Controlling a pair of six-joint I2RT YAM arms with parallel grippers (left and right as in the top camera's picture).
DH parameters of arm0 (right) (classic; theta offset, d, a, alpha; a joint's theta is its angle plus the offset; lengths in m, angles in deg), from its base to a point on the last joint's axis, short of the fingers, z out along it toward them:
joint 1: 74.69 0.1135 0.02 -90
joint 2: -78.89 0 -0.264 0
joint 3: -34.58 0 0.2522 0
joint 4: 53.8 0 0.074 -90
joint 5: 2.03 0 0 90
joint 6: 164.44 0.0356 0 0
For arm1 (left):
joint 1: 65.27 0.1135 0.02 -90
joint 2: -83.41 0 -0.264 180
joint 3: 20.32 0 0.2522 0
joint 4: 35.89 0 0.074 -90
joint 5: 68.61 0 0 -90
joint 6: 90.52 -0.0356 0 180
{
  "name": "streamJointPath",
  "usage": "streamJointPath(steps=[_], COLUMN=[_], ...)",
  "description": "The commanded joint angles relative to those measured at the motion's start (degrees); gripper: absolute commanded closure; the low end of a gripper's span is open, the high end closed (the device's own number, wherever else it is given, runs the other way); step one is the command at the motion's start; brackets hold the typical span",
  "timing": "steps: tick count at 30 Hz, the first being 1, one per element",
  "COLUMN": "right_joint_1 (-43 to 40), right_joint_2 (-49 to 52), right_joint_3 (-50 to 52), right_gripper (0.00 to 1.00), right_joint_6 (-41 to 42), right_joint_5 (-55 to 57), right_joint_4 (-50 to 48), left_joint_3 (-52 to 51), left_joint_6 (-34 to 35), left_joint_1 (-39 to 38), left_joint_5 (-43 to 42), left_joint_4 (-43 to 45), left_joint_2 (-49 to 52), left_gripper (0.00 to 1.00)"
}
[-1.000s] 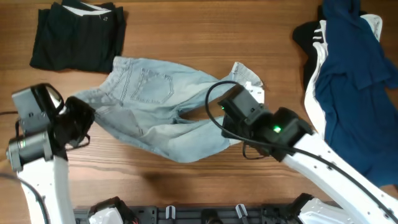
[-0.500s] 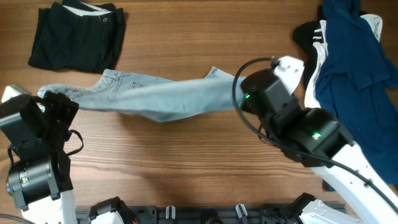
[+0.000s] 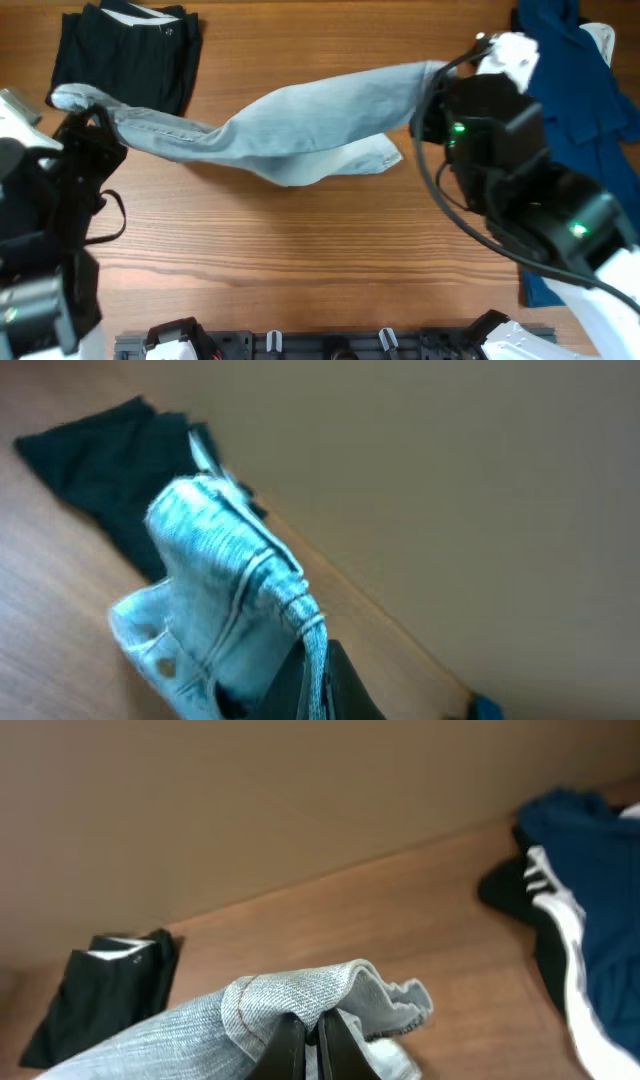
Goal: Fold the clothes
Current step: 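Lift and stretch the shorts between both grippers, then lay them flat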
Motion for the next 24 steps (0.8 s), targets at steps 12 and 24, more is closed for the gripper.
streamJointPath(steps=[12,24], right_joint_1=[-0.39,-0.39], right_joint_2=[-0.63,1.60], right_joint_3=[-22.34,-29.51], right_gripper=[0.96,0.96], right_joint_6=[-7.41,-10.23], right_joint_5=[9.88,9.99], right_joint_4=[4.92,5.57], left_joint_3=[24.46,31.54], left_joint_6=[-2.82,-2.40], left_joint_1=[-5.75,-5.73], left_joint_5=[-1.09,-5.57], left_joint_4=[-4.98,-10.95], left_joint_2=[2.67,7.61], left_gripper=[0.96,0.96])
